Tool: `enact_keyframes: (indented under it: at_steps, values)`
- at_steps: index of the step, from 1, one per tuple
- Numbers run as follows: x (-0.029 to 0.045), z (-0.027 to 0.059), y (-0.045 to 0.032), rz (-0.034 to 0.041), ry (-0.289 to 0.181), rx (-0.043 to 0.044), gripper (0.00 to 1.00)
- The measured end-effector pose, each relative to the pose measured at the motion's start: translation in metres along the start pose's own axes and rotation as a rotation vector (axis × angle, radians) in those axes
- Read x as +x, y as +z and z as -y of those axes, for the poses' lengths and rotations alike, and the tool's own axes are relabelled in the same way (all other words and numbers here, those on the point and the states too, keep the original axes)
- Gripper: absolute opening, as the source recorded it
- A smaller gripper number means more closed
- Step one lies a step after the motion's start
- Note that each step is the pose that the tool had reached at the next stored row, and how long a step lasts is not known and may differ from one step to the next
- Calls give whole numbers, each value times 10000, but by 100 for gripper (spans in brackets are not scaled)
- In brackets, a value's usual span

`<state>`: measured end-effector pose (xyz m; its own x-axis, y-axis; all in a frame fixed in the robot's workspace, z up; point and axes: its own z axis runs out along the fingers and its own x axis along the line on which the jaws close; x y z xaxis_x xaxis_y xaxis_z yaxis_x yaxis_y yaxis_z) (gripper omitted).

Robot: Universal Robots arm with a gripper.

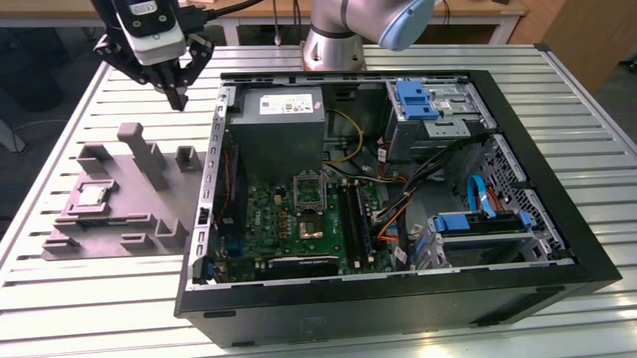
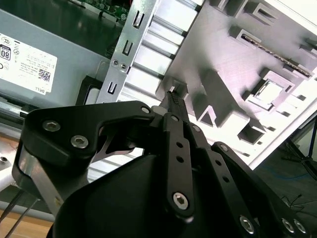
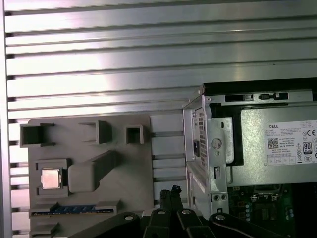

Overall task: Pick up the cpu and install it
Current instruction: 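Reach for the cpu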

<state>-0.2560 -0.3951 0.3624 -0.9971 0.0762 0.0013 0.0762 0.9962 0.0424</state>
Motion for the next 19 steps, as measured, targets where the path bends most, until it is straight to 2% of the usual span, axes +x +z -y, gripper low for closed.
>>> enact_keyframes:
  at_steps: [4,5,7,19]
  values:
    - [27,2,1,1,1,0,11]
    - [67,5,3,1,1,-1,11]
    - [90,7,4,0,1,0,11]
    - [165,13,7,1,0,-1,11]
